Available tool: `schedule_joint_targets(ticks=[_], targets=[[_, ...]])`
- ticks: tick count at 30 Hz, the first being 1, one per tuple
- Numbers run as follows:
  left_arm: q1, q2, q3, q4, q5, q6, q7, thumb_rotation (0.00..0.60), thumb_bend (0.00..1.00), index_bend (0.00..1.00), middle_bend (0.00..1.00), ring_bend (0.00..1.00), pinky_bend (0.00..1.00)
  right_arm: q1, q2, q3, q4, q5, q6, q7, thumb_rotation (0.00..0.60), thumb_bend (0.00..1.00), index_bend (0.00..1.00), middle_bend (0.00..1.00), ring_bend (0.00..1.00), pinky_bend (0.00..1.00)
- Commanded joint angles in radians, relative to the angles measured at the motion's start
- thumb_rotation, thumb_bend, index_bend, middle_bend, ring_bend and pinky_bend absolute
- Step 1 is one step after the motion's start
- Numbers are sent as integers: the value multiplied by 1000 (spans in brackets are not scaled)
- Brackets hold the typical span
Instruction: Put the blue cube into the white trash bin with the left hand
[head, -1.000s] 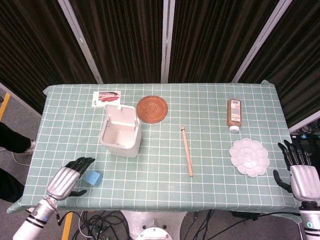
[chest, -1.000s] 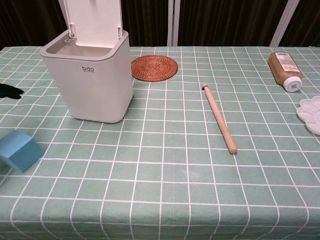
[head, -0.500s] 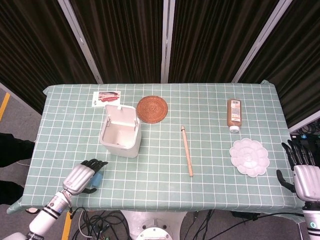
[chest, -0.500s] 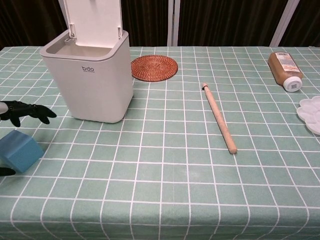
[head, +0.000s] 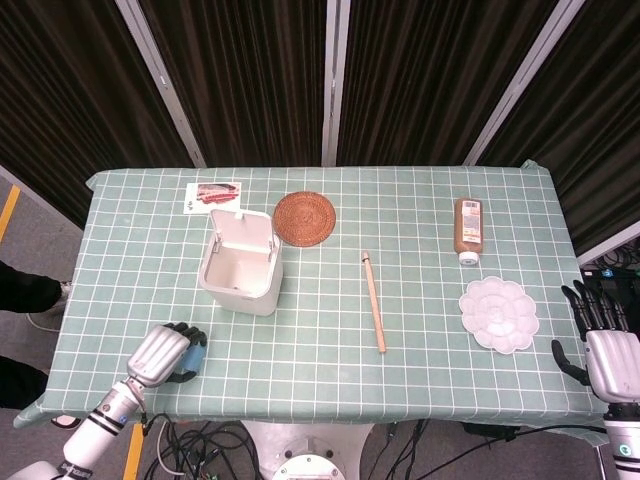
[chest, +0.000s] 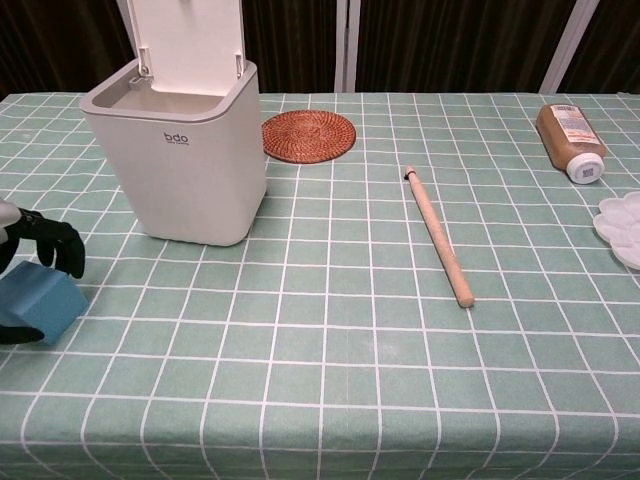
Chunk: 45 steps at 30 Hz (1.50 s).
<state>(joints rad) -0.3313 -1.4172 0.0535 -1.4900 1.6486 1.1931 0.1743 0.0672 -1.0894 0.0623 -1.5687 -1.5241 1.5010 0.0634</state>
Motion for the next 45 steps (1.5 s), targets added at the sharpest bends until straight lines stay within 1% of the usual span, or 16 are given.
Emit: schedule_joint_targets(ticks=[1, 6, 10, 13, 16, 20, 22, 23, 26, 28, 30, 33, 35, 39, 45], targets=[[-1, -6, 0, 9, -5, 3, -3, 600, 183, 501, 534, 477, 646, 0, 0, -1, 0, 1, -1, 1, 600, 326, 0, 0, 0, 0], [-2, 2, 2, 3, -7, 13, -1, 600, 208, 541, 568, 513, 677, 0, -1, 1, 2, 3, -1, 3, 600, 324, 0, 0, 0, 0], [9, 35, -10, -38, 12, 75, 12, 600, 212, 552, 578, 522, 688, -1, 0, 1, 2, 2, 0, 3, 600, 324, 0, 0, 0, 0], [27, 90, -16, -99, 20, 129, 28, 600, 214, 556, 582, 526, 691, -2, 2, 2, 1, 2, 4, 4, 600, 325, 0, 0, 0, 0], [59, 175, -30, -172, 19, 203, 61, 600, 214, 556, 582, 526, 691, -3, 4, 3, 0, 3, 6, 4, 600, 326, 0, 0, 0, 0], [100, 284, -63, -238, 17, 311, 78, 600, 214, 559, 585, 527, 691, -1, 4, 4, -3, 3, 5, 1, 600, 324, 0, 0, 0, 0], [100, 337, -87, -264, 17, 337, 81, 600, 214, 559, 586, 527, 691, 1, 4, 5, -6, 2, 2, -2, 600, 324, 0, 0, 0, 0], [94, 370, -110, -283, 18, 350, 84, 600, 214, 559, 586, 527, 691, 3, 4, 4, -9, 1, 0, -5, 600, 325, 0, 0, 0, 0], [58, 430, -178, -335, 18, 367, 73, 600, 214, 559, 586, 528, 691, 7, 4, 3, -15, -2, -6, -16, 600, 325, 0, 0, 0, 0], [25, 449, -216, -364, 20, 356, 50, 600, 213, 558, 584, 528, 690, 8, 3, 3, -18, -3, -7, -20, 600, 325, 0, 0, 0, 0], [-26, 453, -252, -390, 27, 318, 43, 600, 213, 558, 583, 528, 690, 8, 2, 3, -19, 0, -9, -22, 600, 325, 0, 0, 0, 0], [-111, 432, -287, -419, 10, 218, 33, 600, 213, 556, 583, 527, 690, 9, 0, 4, -19, 5, -12, -21, 600, 325, 0, 0, 0, 0], [-173, 403, -306, -424, -3, 147, 26, 600, 213, 554, 581, 527, 690, 9, -2, 3, -17, 8, -15, -16, 600, 325, 0, 0, 0, 0], [-266, 334, -335, -404, -38, 52, 17, 600, 213, 553, 579, 527, 689, 8, -5, 3, -8, 16, -21, -6, 600, 325, 0, 0, 0, 0], [-350, 248, -352, -345, -88, -26, 30, 600, 212, 552, 579, 526, 688, 5, -8, 4, 7, 18, -17, 11, 600, 325, 0, 0, 0, 0]])
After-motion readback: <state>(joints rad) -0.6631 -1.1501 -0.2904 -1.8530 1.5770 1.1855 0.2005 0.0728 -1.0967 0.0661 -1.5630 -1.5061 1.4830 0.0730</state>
